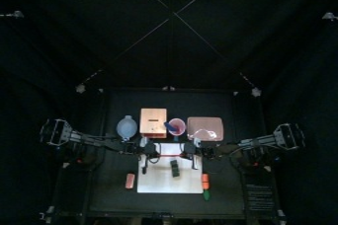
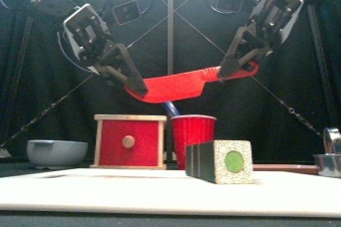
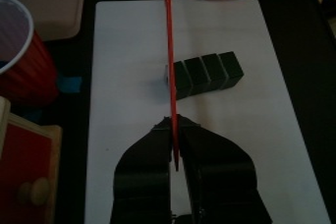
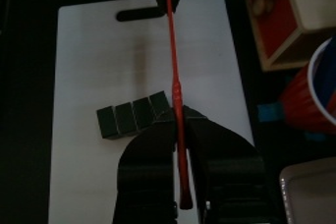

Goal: Place sushi on board then cut the sushi with the knife then place the pieces on the plate
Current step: Cut the sushi into 4 pieces

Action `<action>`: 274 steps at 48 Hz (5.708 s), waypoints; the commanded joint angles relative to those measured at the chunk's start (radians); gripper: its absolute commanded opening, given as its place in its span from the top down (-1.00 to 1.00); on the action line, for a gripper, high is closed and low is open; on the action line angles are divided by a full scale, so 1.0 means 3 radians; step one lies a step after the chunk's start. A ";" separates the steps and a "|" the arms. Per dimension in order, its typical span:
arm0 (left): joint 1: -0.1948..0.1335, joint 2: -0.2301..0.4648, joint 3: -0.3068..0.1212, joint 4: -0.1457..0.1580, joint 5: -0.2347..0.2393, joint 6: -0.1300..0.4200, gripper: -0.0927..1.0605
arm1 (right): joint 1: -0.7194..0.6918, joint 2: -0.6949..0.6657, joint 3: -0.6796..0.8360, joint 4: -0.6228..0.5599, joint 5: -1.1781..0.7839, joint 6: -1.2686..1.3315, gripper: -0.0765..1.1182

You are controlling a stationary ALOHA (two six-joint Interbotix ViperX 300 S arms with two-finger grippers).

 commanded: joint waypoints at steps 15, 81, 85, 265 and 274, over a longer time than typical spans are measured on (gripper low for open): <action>-0.0215 0.0368 -0.0281 -0.0026 -0.0020 -0.0010 0.21 | 0.0026 0.0184 0.0077 0.0194 0.0056 0.0000 0.32; -0.0476 0.0844 -0.0644 -0.0327 -0.0010 -0.0015 0.21 | -0.0123 0.0348 0.0153 0.0189 0.0363 -0.0036 0.32; -0.0481 0.0859 -0.0644 -0.0327 -0.0010 -0.0015 0.21 | -0.0118 0.0358 0.0153 0.0189 0.0363 -0.0031 0.32; -0.0430 0.1104 -0.0675 -0.0159 0.0317 0.0005 0.21 | 0.0066 0.0711 0.0046 0.0486 0.0511 0.0000 0.32; -0.0394 0.1094 -0.0680 -0.0087 0.0317 0.0005 0.21 | 0.0036 0.0711 0.0041 0.0465 0.0506 0.0000 0.32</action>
